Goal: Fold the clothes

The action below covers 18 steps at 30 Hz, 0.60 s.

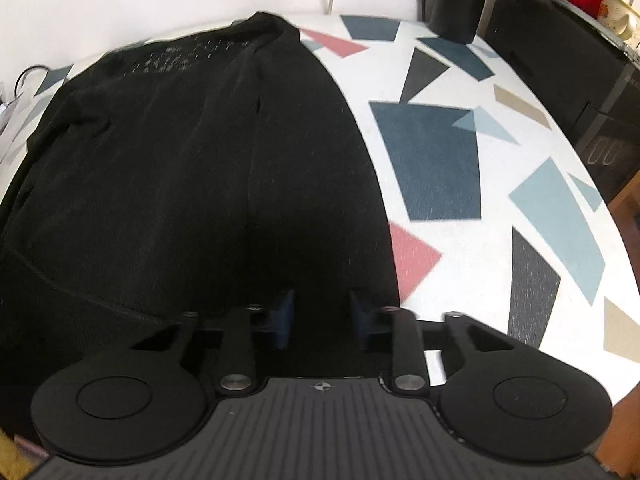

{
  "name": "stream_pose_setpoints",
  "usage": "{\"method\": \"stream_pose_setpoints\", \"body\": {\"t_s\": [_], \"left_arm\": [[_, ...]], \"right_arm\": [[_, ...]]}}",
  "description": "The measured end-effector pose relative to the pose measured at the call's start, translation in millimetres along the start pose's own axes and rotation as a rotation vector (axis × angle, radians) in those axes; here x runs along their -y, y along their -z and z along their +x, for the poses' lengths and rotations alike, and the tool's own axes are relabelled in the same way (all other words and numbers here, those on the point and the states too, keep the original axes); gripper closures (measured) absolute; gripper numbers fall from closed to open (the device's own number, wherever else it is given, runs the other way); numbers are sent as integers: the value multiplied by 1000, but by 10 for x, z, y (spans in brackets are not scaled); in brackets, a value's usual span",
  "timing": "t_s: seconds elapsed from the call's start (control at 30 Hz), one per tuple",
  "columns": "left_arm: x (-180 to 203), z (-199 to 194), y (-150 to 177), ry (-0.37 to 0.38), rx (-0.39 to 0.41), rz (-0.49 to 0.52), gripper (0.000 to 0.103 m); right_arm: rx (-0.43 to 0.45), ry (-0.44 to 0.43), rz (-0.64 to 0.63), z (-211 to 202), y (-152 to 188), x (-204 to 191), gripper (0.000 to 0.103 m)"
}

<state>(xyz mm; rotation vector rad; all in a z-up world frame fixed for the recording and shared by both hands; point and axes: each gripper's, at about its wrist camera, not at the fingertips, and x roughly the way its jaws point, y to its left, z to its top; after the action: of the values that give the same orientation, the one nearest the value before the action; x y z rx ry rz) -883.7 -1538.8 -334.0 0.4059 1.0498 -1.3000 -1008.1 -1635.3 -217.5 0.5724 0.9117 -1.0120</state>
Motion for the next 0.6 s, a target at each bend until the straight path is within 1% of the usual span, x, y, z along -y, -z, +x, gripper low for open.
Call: {"method": "stream_pose_setpoints", "body": {"t_s": [0.03, 0.1, 0.2, 0.27, 0.3, 0.37, 0.4, 0.47, 0.5, 0.53, 0.57, 0.6], "left_arm": [[-40, -19, -1, 13, 8, -32, 101], [-79, -72, 4, -5, 29, -60, 101], [-105, -168, -6, -21, 63, -98, 101], [-109, -287, -25, 5, 112, -130, 101], [-102, -362, -45, 12, 143, -142, 101], [-68, -519, -108, -10, 207, -144, 101], [-43, -581, -148, -35, 238, -137, 101], [-10, -676, -226, -72, 297, -135, 101], [-4, -695, -263, -82, 316, -139, 101], [-5, -691, -298, -86, 325, -147, 101], [-6, -686, -333, -89, 334, -154, 101], [-7, -681, -368, -93, 343, -162, 101]], "right_arm": [[6, -5, 25, 15, -26, 28, 88], [18, 1, 78, 51, -82, 113, 94], [39, 33, 149, 101, -166, 259, 98], [99, 46, 233, 55, -225, 392, 100], [157, 27, 282, -11, -255, 458, 100], [248, 11, 330, -124, -339, 538, 100], [284, 13, 331, -160, -382, 560, 100], [243, -18, 309, -88, -467, 587, 100], [218, -35, 297, -48, -510, 601, 98], [194, -52, 285, -8, -553, 614, 91], [137, -70, 276, 65, -574, 617, 83], [85, -72, 262, 121, -574, 604, 62]]}}
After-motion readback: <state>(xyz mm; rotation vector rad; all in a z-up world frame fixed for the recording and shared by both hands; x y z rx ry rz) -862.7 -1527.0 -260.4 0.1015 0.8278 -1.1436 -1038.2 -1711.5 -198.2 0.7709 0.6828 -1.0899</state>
